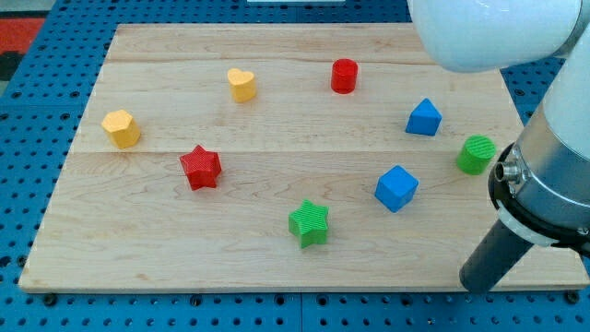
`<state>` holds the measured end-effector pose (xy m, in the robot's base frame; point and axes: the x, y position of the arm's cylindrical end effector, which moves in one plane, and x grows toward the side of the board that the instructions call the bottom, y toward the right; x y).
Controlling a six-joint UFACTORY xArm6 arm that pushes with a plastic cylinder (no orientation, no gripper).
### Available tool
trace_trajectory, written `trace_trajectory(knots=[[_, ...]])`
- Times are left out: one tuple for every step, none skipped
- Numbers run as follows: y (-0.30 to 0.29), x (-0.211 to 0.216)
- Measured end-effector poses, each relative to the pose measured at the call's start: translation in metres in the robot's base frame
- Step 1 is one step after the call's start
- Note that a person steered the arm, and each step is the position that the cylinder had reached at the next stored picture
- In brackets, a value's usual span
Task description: Slide the blue triangle to the top left
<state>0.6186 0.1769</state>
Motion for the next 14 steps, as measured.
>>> trace_trajectory(knots=[[0.0,0.0],[0.0,-0.001],[-0.001,0.0],[-0.004,-0.013],[-0.004,-0.013],[0.023,-0.015],[0.024,-0.015],[0.024,-0.015],[0.042,-0.045],[0.042,-0.097],[0.024,-0.124],[0.024,-0.184],[0.015,-0.218],[-0.014,-0.245]])
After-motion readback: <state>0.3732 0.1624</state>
